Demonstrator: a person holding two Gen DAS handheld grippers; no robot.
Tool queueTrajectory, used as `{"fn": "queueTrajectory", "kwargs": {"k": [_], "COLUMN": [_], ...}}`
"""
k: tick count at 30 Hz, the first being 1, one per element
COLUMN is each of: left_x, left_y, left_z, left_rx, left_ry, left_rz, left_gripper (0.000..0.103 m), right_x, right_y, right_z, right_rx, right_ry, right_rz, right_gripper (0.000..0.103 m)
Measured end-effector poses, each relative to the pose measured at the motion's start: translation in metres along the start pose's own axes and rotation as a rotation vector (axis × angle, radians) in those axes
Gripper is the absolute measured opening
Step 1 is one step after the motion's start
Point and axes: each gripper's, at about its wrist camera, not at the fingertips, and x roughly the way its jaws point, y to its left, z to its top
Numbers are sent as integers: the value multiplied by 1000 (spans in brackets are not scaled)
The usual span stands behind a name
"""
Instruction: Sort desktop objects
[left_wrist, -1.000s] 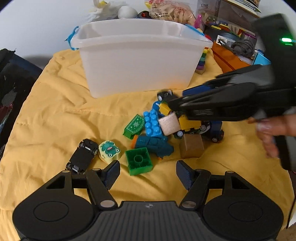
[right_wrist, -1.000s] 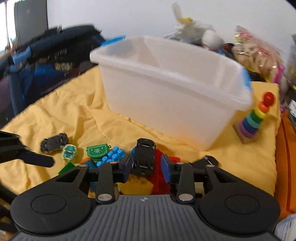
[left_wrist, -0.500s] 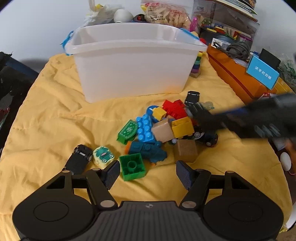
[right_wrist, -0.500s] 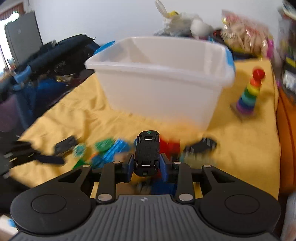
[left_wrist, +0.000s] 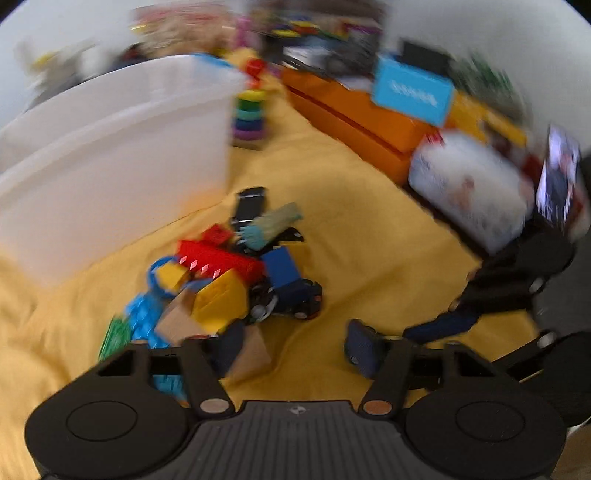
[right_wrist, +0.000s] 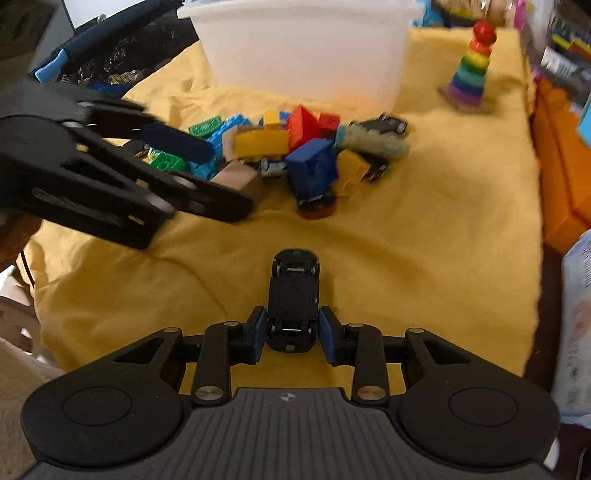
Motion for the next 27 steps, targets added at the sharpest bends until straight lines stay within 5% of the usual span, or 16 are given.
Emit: {"fn": "queueTrajectory", "kwargs": {"k": [5,17,22,24,25,26,27], "left_x": [20,18,38,38,38,37,35], "left_y": [-5,15,22,23,25,25,22], "left_z": [10,15,16,22,25,25,23], "left_rx": [222,299,294,261,207,175,174], "left_ry": [29,19,35,18,38,41,45], "left_rz": [91,167,143,85,35,14,15], "left_gripper": [46,48,63,35,33,19,20], "right_x": [-5,-7,-7,-4,-4,-4,-5], "right_y": [1,2,9,9,9,9,10], "right_z": [-3,-9,-10,-11,-12,-12,-13], "right_rx": [-8,13,5,12,15,18,19], "right_ry": [-22,-56,-69,-61,-62,-64,-66], "right_rz": [-20,-32,-32,-24,-23,-23,-25], "right_gripper": [36,37,41,41,41,41,41]}}
